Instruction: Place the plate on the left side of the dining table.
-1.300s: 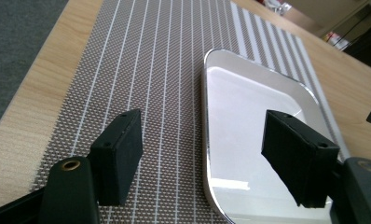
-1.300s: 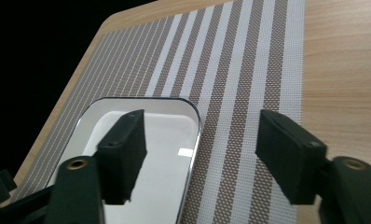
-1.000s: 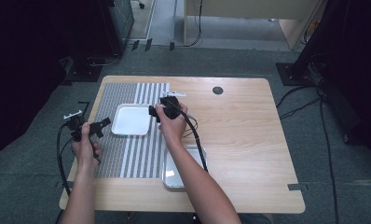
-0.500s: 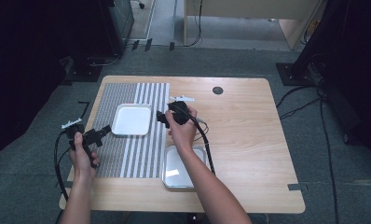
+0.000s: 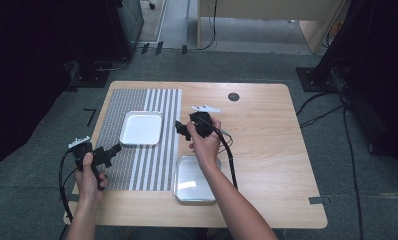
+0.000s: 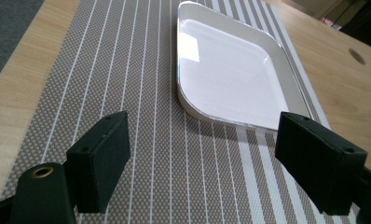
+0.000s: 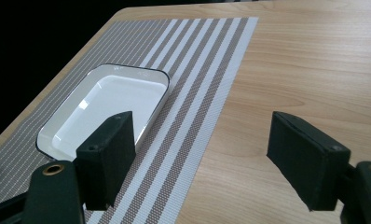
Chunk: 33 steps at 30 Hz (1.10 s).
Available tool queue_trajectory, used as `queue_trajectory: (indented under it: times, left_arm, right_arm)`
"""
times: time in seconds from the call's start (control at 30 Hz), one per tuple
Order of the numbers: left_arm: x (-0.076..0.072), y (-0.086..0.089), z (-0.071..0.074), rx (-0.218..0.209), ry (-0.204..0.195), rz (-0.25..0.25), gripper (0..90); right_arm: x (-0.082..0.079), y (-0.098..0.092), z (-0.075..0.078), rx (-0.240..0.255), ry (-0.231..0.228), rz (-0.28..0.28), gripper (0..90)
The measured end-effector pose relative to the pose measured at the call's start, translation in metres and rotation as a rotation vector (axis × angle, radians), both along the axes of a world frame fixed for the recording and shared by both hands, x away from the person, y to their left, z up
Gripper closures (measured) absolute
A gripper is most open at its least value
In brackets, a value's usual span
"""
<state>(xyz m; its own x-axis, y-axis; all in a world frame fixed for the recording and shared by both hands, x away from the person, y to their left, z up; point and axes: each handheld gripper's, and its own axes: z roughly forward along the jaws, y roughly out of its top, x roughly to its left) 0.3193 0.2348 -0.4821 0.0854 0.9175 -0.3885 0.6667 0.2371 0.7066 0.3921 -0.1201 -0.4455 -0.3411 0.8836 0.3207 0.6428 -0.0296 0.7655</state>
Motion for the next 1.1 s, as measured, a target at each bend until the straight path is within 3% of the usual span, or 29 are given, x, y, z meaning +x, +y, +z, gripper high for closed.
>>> queue_trajectory:
  times: [0.6, 0.87, 0.97, 1.1]
  left_arm:
    - [-0.025, -0.002, -0.006, 0.06, -0.042, 0.006, 18.1]
    - [-0.034, 0.001, -0.012, 0.087, -0.033, 0.017, 18.1]
    - [-0.039, 0.002, -0.012, 0.119, -0.036, 0.011, 18.0]
    - [-0.045, 0.004, -0.012, 0.12, -0.04, 0.005, 17.7]
  right_arm:
    - [-0.023, -0.046, -0.002, -0.024, -0.023, -0.033, 23.4]
    - [-0.034, -0.065, -0.003, -0.032, -0.031, -0.051, 23.3]
    - [-0.037, -0.072, -0.005, -0.036, -0.03, -0.057, 23.2]
    - [-0.041, -0.081, -0.008, -0.037, -0.03, -0.07, 23.3]
